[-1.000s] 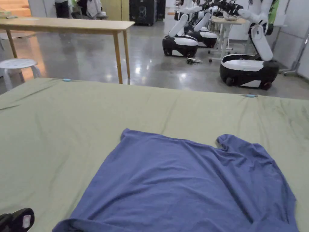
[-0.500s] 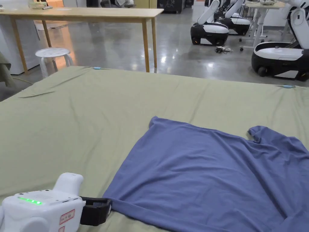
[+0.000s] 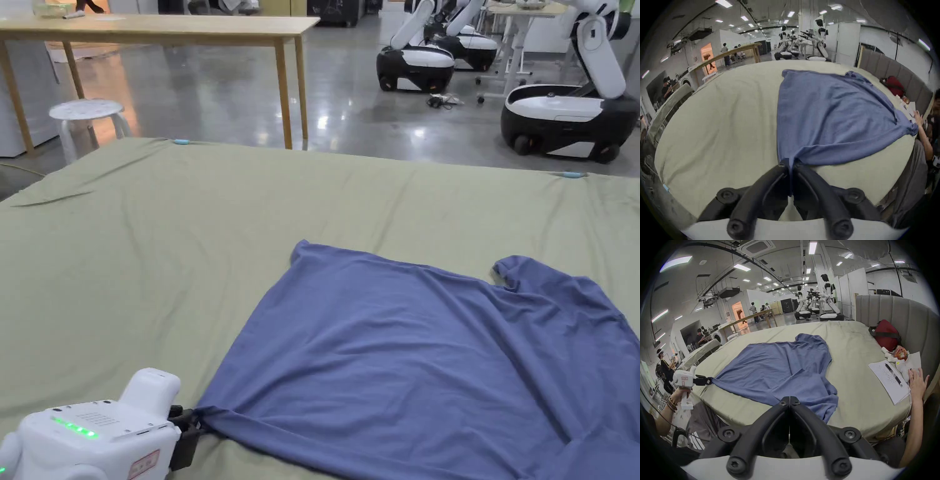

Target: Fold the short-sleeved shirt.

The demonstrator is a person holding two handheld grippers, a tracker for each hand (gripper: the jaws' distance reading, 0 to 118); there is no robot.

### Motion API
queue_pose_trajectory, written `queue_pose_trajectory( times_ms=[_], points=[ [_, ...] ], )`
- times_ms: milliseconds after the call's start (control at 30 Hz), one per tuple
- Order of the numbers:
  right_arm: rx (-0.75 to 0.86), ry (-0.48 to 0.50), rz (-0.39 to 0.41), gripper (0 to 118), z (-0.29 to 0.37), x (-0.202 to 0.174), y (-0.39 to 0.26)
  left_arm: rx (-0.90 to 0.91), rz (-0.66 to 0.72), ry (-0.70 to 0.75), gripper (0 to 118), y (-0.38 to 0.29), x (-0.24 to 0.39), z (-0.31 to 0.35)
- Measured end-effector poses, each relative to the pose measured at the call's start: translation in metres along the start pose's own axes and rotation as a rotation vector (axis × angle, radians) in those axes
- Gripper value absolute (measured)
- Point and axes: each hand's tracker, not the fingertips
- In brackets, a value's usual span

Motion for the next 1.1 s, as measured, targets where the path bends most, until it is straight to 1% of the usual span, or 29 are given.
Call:
queue_pose_trajectory(
  times_ms=[67,133,200,400,433,467,500,533,567,600,633,700,767,800,833,867,900,933,967,1000,1033,1067,1100],
  points=[
    [-0.004,-0.014,-0.001,0,0.0,0.002,0.001,0.004,-0.006,0.008,0,0.003,0.002,0.007],
    [-0.006,-0.022,-0.006,0,-0.001,0.004,0.002,0.023,-0.04,0.028,0,0.003,0.006,0.011],
    [-0.013,-0.036,-0.006,0,-0.003,0.006,0.004,0.021,-0.032,0.008,0,0.006,0.004,0.011],
    [-0.114,-0.169,0.056,1,-0.032,0.026,0.005,0.05,-0.009,-0.016,0,0.01,0.011,0.019],
    [-0.151,-0.181,0.073,9,-0.04,0.03,0.005,0.049,-0.011,-0.02,0,0.01,0.012,0.019],
    [-0.175,-0.198,0.091,36,-0.047,0.033,0.003,0.05,-0.012,-0.02,0,0.013,0.016,0.022],
    [-0.2,-0.203,0.095,93,-0.053,0.036,0.002,0.048,-0.014,-0.021,0,0.013,0.017,0.022],
    [-0.255,-0.207,0.102,118,-0.063,0.042,-0.001,0.045,-0.016,-0.023,0,0.013,0.018,0.023],
    [-0.286,-0.203,0.108,117,-0.069,0.043,-0.003,0.052,-0.042,0.001,0,0.014,0.018,0.024],
    [-0.247,-0.18,0.116,113,-0.067,0.042,-0.002,0.053,-0.045,0.002,0,0.015,0.019,0.025],
    [-0.258,-0.187,0.107,113,-0.068,0.04,-0.003,0.053,-0.046,0.002,0,0.015,0.02,0.026],
    [-0.291,-0.189,0.084,113,-0.074,0.047,-0.008,0.048,-0.031,-0.009,0,0.015,0.022,0.026],
    [-0.32,-0.175,0.051,113,-0.08,0.05,-0.012,0.049,-0.023,-0.014,0,0.016,0.021,0.027],
    [-0.329,-0.17,0.038,110,-0.085,0.052,-0.012,0.048,-0.022,-0.014,0,0.016,0.022,0.027],
    [-0.343,-0.165,0.023,104,-0.088,0.054,-0.014,0.045,-0.009,-0.025,0,0.016,0.023,0.027],
    [-0.352,-0.153,0.014,91,-0.09,0.056,-0.015,0.044,-0.012,-0.025,0,0.016,0.022,0.027],
    [-0.345,-0.146,0.005,59,-0.09,0.056,-0.016,0.042,-0.013,-0.024,0,0.016,0.023,0.027],
    [-0.335,-0.137,-0.007,33,-0.092,0.057,-0.017,0.04,-0.015,-0.023,0,0.016,0.023,0.027],
    [-0.334,-0.115,-0.018,14,-0.093,0.058,-0.018,0.039,-0.015,-0.023,0,0.015,0.024,0.027],
    [-0.323,-0.102,-0.034,10,-0.093,0.058,-0.018,0.038,-0.014,-0.024,0,0.015,0.022,0.027],
    [-0.31,-0.076,-0.055,9,-0.093,0.056,-0.019,0.038,-0.012,-0.026,0,0.014,0.022,0.027],
    [-0.317,-0.09,-0.043,9,-0.092,0.053,-0.018,0.039,-0.007,-0.027,0,0.013,0.022,0.027],
    [-0.327,-0.104,-0.007,7,-0.091,0.05,-0.017,0.039,-0.001,-0.028,0,0.013,0.022,0.027]
  ],
)
